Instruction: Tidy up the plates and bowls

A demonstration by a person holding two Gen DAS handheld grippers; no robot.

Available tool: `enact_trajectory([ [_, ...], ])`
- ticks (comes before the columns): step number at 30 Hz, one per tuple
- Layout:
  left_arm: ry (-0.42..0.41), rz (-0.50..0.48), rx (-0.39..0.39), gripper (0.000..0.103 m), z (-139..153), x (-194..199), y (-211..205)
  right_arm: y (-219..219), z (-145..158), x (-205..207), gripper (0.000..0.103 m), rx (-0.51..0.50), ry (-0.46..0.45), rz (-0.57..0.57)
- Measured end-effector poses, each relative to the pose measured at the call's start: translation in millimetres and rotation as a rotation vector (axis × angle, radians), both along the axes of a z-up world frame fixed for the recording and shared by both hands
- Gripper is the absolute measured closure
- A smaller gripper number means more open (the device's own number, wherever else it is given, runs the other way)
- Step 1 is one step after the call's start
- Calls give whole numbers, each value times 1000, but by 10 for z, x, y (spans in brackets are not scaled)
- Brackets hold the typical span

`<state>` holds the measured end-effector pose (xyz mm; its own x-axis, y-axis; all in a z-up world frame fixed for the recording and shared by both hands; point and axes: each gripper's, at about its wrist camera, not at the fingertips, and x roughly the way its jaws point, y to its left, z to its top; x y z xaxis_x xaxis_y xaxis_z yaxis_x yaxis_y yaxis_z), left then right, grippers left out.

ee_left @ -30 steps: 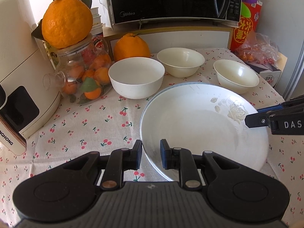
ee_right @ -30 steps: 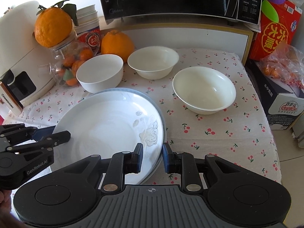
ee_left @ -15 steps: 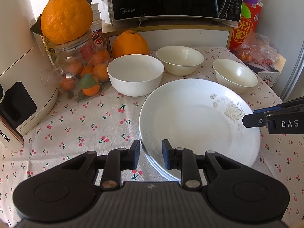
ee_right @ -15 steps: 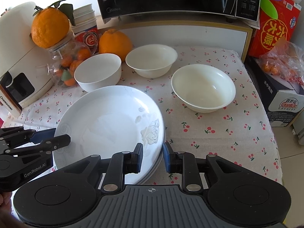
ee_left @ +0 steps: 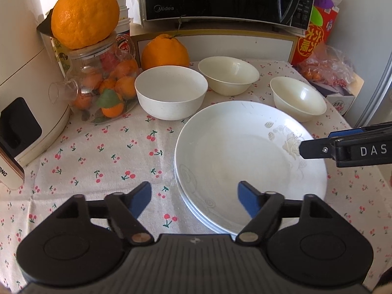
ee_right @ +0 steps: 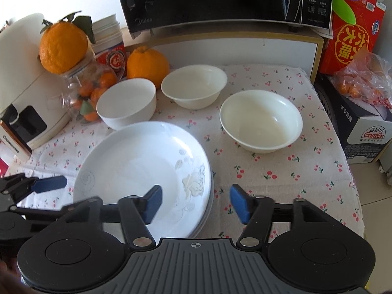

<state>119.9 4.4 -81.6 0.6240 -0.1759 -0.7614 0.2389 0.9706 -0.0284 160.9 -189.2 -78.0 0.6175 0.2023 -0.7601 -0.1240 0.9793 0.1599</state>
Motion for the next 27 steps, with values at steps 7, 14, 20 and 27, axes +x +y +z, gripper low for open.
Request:
enact_trajectory([
  [7, -36, 80, -19, 2, 138, 86, 91, 34, 165, 101, 25, 62, -36, -22],
  [14, -7, 233, -100, 0, 207, 364, 388, 117, 287, 356, 20, 170, -55, -58],
  [20, -22, 358, -159, 0, 207, 679, 600, 222, 232, 673, 20, 285, -46, -118],
  [27, -78, 406, -266, 4, 43, 887, 634, 354, 11, 975, 20, 425, -37, -135],
])
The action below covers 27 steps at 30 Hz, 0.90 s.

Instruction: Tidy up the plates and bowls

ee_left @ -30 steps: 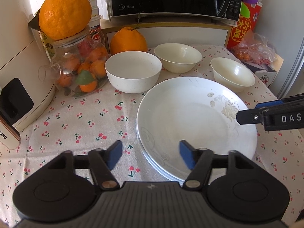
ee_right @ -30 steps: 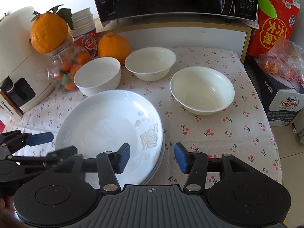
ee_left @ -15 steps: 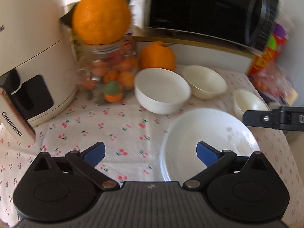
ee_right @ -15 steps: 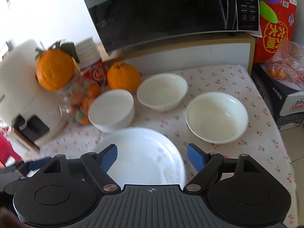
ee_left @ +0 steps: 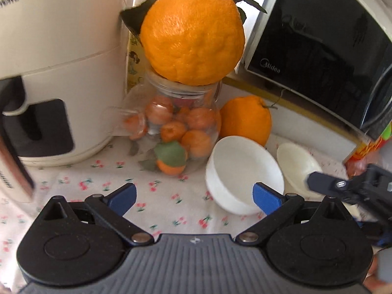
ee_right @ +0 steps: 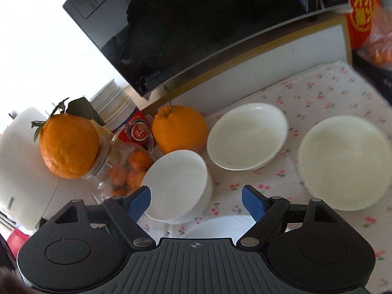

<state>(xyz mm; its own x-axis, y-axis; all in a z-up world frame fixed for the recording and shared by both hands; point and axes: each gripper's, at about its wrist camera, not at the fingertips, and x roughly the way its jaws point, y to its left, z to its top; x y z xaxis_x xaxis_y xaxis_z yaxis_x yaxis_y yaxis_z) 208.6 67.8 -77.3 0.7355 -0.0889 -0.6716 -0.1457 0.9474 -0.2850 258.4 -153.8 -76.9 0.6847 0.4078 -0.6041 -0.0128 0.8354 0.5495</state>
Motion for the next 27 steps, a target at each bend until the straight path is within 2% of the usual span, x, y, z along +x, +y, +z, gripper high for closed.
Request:
enact_trajectory([
  [2, -5, -3, -40, 6, -62, 64, 1, 33, -70, 62, 20, 13, 3, -3],
  [5, -10, -13, -83, 18, -173, 151, -8, 65, -172, 112, 21, 0, 0, -3],
  [7, -13, -16, -96, 25, -199, 186, -19, 61, -236, 126, 28, -7, -5, -5],
  [10, -24, -22, -108, 39, -265, 226, -32, 32, -326, 168, 44, 11, 6, -8],
  [12, -21, -29, -106, 55, -300, 253, -41, 2, -396, 206, 56, 31, 21, -14],
  [15, -26, -33, -113, 66, -337, 272, -35, -9, -483, 256, 67, 61, 38, -19],
  [18, -38, -47, -123, 76, -346, 264, -28, -5, -523, 269, 73, 64, 41, -20],
  [20, -42, -62, -119, 82, -341, 260, -39, 8, -531, 275, 76, 64, 36, -14],
  [24, -44, -76, -92, 83, -339, 312, -106, 39, -525, 301, 86, 74, 21, 15],
  [27, -37, -73, -87, 84, -329, 312, -110, 61, -512, 305, 87, 77, 16, 24],
])
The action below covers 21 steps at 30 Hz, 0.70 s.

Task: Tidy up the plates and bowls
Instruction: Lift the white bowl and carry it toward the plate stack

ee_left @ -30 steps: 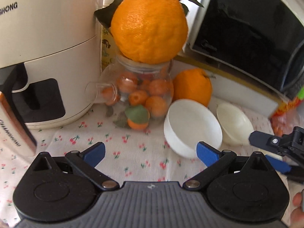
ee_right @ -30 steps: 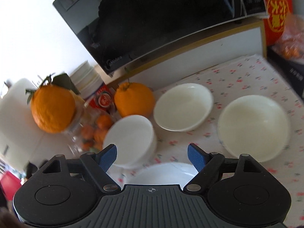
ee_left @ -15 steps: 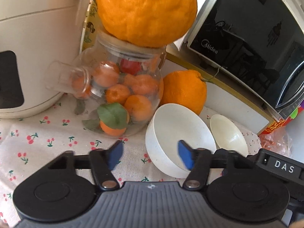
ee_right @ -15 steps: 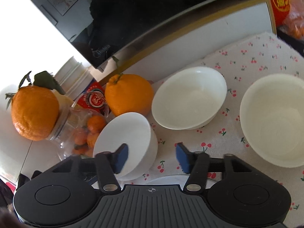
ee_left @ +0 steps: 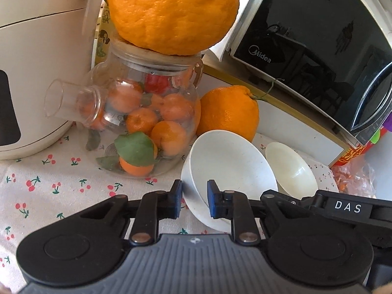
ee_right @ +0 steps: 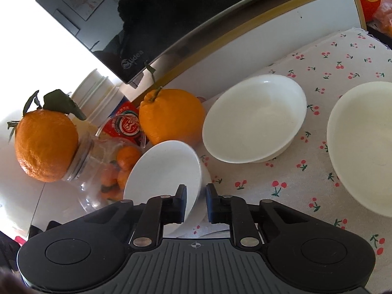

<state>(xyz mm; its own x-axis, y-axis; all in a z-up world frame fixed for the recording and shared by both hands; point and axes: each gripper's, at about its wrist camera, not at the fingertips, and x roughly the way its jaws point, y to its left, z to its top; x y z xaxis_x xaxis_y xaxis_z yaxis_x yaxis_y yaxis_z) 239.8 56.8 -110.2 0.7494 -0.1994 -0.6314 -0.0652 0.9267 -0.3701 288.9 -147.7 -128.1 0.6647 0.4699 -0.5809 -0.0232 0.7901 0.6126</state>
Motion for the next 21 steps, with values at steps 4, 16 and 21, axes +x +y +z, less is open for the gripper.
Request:
enact_trajectory([
  [4, 3, 4, -2, 84, 52, -3, -4, 12, 51, -19, 87, 4, -3, -2],
  [16, 7, -28, -5, 84, 421, -253, 97, 48, 485, -305, 86, -23, -70, 35],
  [21, 32, -38, 15, 84, 552, -404, 130, 80, 621, -447, 86, -16, -72, 53],
])
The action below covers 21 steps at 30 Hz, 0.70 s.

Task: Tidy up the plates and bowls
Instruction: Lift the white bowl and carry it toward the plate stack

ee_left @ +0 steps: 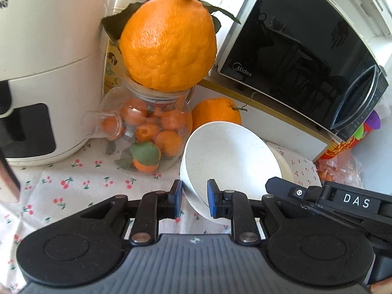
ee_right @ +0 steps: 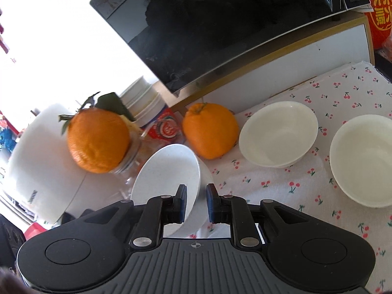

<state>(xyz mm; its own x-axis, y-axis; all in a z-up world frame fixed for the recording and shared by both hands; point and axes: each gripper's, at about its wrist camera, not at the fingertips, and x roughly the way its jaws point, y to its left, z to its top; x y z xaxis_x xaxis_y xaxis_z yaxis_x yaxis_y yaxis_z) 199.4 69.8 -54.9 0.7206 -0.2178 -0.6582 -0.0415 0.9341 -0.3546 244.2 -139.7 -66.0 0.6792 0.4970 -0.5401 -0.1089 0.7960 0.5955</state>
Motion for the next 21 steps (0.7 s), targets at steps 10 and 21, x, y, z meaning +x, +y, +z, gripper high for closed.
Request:
enact_trajectory([
  [10, 89, -23, 11, 83, 61, -354, 168, 56, 61, -326, 83, 17, 54, 39],
  [21, 140, -76, 59, 83, 56, -684, 314, 263, 39, -691, 83, -43, 104, 142],
])
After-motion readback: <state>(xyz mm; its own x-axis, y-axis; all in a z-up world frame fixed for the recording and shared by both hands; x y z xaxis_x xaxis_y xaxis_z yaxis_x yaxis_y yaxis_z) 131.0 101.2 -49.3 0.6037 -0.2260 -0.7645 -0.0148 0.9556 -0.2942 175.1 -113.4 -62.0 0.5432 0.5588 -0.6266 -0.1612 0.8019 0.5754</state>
